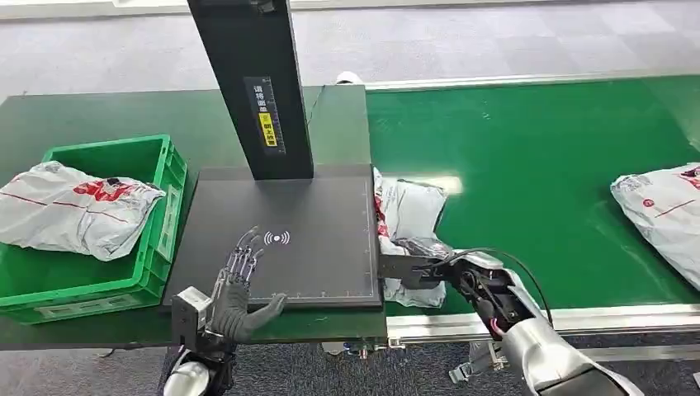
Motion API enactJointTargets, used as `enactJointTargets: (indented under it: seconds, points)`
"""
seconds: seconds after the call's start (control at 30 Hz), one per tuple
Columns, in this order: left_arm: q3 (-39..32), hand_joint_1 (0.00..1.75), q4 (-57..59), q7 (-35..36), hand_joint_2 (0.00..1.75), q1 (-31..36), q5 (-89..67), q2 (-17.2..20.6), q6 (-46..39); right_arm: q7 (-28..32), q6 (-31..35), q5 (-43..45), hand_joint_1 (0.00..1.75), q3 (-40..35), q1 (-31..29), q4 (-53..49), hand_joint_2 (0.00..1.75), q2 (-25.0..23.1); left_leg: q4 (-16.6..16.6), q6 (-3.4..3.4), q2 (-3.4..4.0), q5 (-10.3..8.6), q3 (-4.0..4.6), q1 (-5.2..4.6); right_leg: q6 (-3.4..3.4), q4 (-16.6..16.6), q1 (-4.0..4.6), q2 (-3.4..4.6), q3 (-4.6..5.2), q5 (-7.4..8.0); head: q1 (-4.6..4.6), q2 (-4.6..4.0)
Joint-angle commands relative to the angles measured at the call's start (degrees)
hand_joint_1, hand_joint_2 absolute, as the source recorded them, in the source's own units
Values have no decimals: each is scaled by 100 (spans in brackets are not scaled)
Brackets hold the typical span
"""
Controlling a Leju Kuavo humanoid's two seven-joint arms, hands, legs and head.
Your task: Moved the parcel from conveyor to table for the left to box.
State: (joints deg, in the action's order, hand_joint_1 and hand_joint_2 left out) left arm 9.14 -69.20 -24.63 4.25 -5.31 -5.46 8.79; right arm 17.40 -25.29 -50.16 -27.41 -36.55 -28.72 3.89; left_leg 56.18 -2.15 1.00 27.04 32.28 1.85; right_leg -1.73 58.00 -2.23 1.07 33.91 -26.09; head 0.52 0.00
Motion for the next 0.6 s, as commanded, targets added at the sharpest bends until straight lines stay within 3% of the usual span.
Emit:
enactJointTargets:
  seconds: [0.03,0.17,0.27,0.37,0.47,0.6]
  points:
    - [45,0,235,21,175,92,16,58,-7,-21,-136,15,175,-484,45,461,175,-85,-7,10,-14,-1,-10,2,13,-9,5,-16,-15,-1,0,0]
    - [12,0,201,20,175,41,14,41,-25,-286,53,-29,175,-577,33,472,175,-99,-9,13,-14,-1,-10,2,16,-12,7,-15,-17,0,-2,0]
    - [-28,0,133,42,175,-36,-1,9,-53,-880,360,-129,175,-696,12,546,175,-144,-6,9,-9,1,-10,2,12,-8,5,-10,-15,-1,0,0]
    - [-99,0,-74,76,175,-269,-47,-26,-129,-1428,1049,-335,175,-791,22,464,175,-241,-8,10,-5,2,-10,1,13,-9,5,-6,-15,1,-2,0]
    - [-225,0,-551,-23,175,-719,-54,30,-217,-1108,2780,-114,175,-298,227,-498,175,-293,-11,15,-2,3,-13,2,19,-14,7,-3,-17,2,0,0]
    - [-339,0,-751,-113,175,-826,-22,-10,-207,-871,3599,416,175,582,622,-2212,175,-430,2,19,8,9,12,-2,24,4,4,9,9,0,0,0]
